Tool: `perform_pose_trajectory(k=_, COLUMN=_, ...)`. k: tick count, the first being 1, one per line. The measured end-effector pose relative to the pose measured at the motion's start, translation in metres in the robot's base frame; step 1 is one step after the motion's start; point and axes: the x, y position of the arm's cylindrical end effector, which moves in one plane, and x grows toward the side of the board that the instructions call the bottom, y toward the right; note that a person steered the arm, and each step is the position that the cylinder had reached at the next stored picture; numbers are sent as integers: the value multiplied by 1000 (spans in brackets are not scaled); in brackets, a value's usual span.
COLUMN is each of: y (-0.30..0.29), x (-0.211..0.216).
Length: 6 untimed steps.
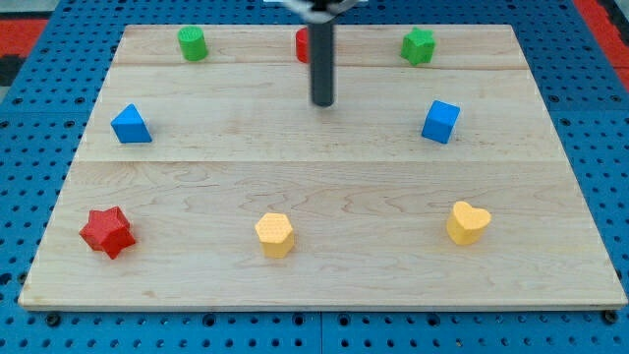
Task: Slide the green star to the right side of the red circle
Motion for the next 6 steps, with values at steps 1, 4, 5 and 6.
perform_pose_trajectory(k=1, y=103, x=-33)
perform_pose_trajectory(k=4, y=61, x=-77)
perform_pose_trajectory(k=5, y=17, x=-81)
perform_pose_trajectory(k=6, y=70, x=-86)
